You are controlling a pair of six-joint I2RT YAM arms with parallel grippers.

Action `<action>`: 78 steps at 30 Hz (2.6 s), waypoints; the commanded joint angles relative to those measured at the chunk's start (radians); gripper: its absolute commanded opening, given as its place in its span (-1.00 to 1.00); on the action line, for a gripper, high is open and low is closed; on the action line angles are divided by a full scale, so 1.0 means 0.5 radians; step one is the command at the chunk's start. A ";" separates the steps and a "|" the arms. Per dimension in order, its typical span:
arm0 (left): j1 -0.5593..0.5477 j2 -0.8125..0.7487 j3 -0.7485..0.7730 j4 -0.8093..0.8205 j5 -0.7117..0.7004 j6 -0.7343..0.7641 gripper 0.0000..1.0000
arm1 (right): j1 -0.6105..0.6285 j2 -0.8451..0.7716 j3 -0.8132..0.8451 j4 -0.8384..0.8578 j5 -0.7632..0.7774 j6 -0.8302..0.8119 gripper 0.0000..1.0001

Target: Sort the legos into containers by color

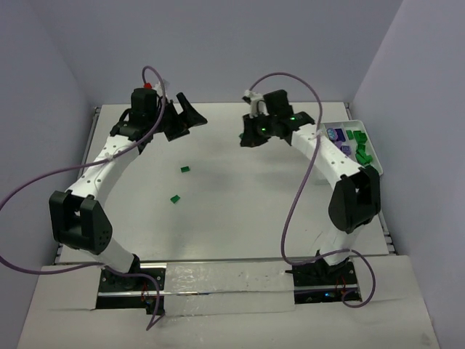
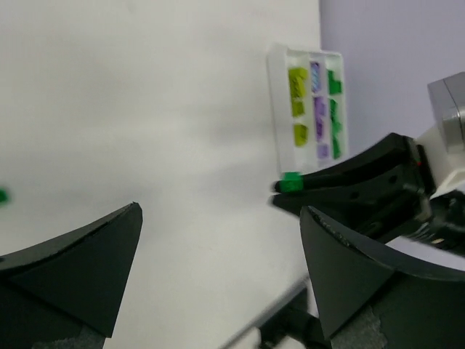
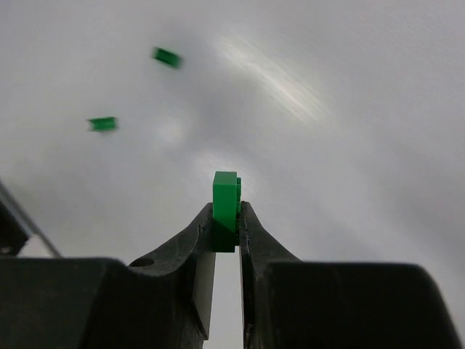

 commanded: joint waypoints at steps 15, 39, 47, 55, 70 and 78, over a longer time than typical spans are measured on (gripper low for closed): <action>-0.017 0.163 0.264 -0.464 -0.444 1.235 0.99 | -1.356 0.322 0.265 -0.620 0.637 -0.839 -1.00; -0.013 0.318 0.388 -0.655 -0.422 1.363 0.98 | -1.735 0.905 0.833 -0.656 1.127 -1.002 -1.00; -0.013 0.373 0.490 -0.735 -0.453 1.363 0.99 | -1.753 0.979 0.840 -0.619 1.198 -0.999 -0.66; -0.013 0.382 0.488 -0.750 -0.515 1.383 0.99 | -1.757 1.004 0.858 -0.601 1.216 -0.981 0.18; 0.105 0.406 0.085 -0.634 -0.441 1.752 0.72 | -1.367 0.419 0.634 -0.774 0.782 -0.841 0.61; 0.100 0.506 -0.050 -0.591 -0.378 2.100 0.59 | -1.088 0.293 0.607 -0.896 0.506 -0.725 0.69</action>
